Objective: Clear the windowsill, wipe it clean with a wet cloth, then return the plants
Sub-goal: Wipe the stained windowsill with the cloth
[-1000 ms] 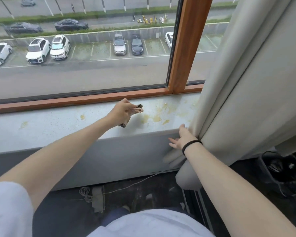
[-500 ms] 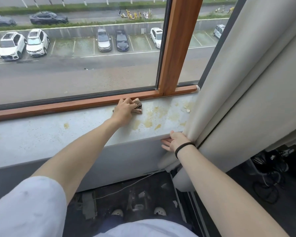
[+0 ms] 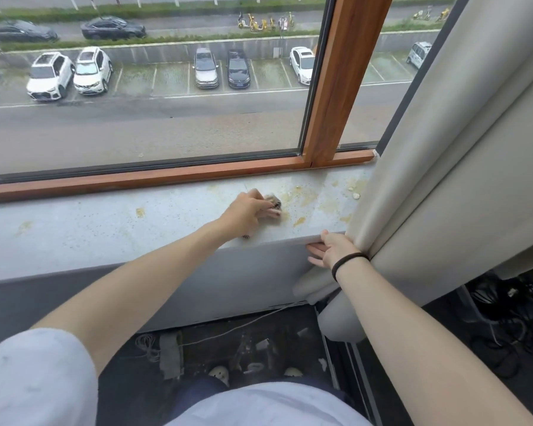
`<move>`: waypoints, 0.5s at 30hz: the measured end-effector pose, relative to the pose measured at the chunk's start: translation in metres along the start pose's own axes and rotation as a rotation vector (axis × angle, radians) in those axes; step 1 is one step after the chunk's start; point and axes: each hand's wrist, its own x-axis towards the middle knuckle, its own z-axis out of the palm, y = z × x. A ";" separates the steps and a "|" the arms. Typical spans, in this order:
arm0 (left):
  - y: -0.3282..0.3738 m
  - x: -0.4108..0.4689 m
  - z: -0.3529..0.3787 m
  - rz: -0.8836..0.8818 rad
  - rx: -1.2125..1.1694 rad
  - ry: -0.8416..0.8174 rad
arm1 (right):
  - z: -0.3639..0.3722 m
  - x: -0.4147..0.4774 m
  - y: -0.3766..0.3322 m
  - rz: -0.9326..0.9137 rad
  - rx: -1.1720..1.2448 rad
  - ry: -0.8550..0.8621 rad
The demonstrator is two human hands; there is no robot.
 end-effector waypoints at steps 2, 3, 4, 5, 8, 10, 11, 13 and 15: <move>0.014 -0.018 0.017 0.127 0.021 -0.029 | -0.001 0.001 0.000 -0.002 -0.009 -0.004; 0.017 -0.025 0.020 0.166 0.008 -0.024 | -0.001 0.001 -0.001 -0.001 -0.017 -0.009; 0.019 -0.030 0.021 0.169 -0.039 -0.011 | -0.002 0.001 -0.001 -0.001 -0.025 -0.012; 0.017 -0.030 0.019 0.144 -0.101 0.018 | -0.002 0.001 -0.002 0.000 -0.030 -0.014; -0.002 -0.027 0.000 0.024 -0.243 0.037 | -0.004 0.000 -0.003 -0.001 -0.040 -0.016; -0.009 -0.030 0.000 -0.013 -0.223 0.034 | -0.005 -0.001 -0.002 -0.007 -0.048 -0.023; -0.005 -0.036 0.004 -0.005 -0.134 0.044 | -0.005 -0.001 -0.002 -0.011 -0.050 -0.025; 0.007 -0.049 0.020 0.067 -0.035 0.020 | -0.007 0.000 -0.002 -0.016 -0.049 -0.037; 0.022 -0.059 0.029 0.135 -0.034 -0.066 | -0.009 0.000 -0.001 -0.018 -0.055 -0.052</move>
